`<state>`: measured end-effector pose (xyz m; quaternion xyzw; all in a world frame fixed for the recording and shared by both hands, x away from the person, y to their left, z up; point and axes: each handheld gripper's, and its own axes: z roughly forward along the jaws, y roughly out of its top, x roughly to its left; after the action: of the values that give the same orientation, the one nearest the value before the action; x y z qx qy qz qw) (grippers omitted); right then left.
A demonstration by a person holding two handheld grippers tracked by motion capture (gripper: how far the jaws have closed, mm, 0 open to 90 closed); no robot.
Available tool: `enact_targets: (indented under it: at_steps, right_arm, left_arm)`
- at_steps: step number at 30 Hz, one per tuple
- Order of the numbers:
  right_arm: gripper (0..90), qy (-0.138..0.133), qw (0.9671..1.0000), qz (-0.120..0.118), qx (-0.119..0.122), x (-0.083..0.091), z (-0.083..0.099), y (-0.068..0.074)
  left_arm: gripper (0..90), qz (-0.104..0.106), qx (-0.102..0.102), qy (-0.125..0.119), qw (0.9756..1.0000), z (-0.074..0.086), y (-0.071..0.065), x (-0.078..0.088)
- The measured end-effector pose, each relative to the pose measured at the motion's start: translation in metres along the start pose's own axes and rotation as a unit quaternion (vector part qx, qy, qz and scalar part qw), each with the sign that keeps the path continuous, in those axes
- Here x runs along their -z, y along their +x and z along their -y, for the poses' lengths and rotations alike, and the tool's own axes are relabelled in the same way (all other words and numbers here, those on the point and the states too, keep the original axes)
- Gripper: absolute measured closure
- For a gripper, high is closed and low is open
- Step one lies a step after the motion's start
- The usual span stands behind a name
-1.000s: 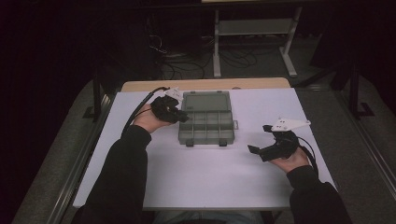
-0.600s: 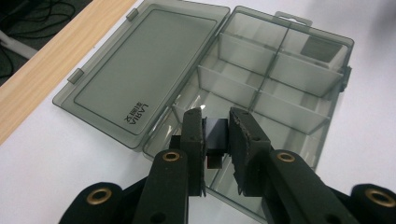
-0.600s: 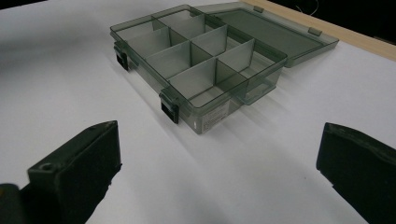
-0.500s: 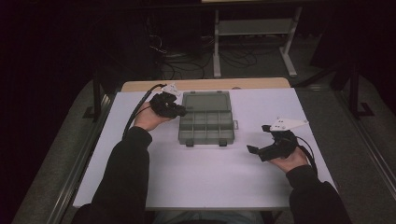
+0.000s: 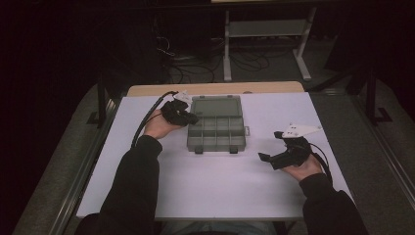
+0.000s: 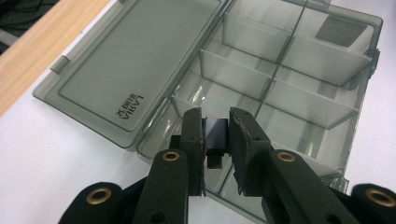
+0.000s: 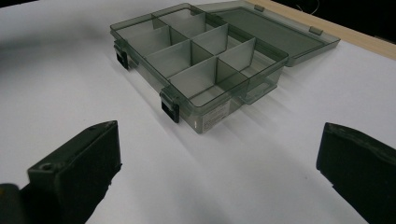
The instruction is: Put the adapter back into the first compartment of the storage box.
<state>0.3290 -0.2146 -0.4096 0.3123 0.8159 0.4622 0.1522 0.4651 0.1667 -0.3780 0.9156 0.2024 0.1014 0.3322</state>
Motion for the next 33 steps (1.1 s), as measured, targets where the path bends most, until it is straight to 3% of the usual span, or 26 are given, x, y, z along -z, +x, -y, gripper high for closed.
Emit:
enact_targets:
  at_steps: [17, 26, 33]
  right_arm:
    - [0.0, 0.001, 1.0, 0.0, 0.001, 0.0, 0.0, 0.0]
    - [0.0, -0.001, 1.0, 0.001, 0.002, 0.0, 0.0, 0.0]
    - [0.0, 0.0, 1.0, 0.001, 0.001, 0.0, 0.0, 0.0]
  left_arm:
    - [75.1, 0.012, 0.009, 0.022, 0.9996, 0.005, 0.002, -0.022]
    - [58.7, -0.003, 0.014, 0.01, 0.9998, 0.005, 0.002, -0.012]
    - [44.5, 0.01, 0.018, -0.015, 0.9997, 0.005, 0.0, 0.0]
